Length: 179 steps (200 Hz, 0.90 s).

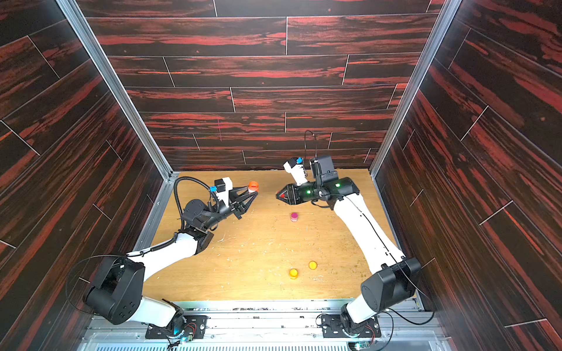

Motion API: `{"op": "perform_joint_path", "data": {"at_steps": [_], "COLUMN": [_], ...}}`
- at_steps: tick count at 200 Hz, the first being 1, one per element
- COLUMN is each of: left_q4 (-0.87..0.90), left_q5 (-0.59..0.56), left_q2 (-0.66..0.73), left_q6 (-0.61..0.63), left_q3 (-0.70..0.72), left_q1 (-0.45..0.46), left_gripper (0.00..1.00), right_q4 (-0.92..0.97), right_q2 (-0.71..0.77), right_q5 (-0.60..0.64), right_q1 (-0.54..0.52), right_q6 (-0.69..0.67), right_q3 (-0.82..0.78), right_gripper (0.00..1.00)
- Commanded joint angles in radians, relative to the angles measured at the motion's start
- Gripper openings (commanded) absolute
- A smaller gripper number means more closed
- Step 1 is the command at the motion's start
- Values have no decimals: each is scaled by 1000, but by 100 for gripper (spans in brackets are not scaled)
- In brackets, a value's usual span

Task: Close the paint jar lid
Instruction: Close the lid on the paint jar.

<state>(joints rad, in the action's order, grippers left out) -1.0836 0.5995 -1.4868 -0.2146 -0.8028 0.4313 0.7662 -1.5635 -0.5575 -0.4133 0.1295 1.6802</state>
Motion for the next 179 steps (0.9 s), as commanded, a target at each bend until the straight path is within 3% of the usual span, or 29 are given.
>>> {"op": "perform_joint_path", "data": {"at_steps": [1,64,179], "left_q4": [-44,100,202], "left_q5": [60,95,93], "left_q2": [16,63,83], "left_q6": [-5,72,132], "left_q3": [4,28,14], "left_q1": [-3,34,76], "left_gripper": [31,30,30], "right_q4": [79,138,187], "right_q2": [-32,-66,-111], "right_q5": [-114,-195,-186], "right_q1": [-1,-7,-49], "right_q6": [-34,-49,-82], "right_q3": [47,132,173], "right_gripper": [32,32,32]}}
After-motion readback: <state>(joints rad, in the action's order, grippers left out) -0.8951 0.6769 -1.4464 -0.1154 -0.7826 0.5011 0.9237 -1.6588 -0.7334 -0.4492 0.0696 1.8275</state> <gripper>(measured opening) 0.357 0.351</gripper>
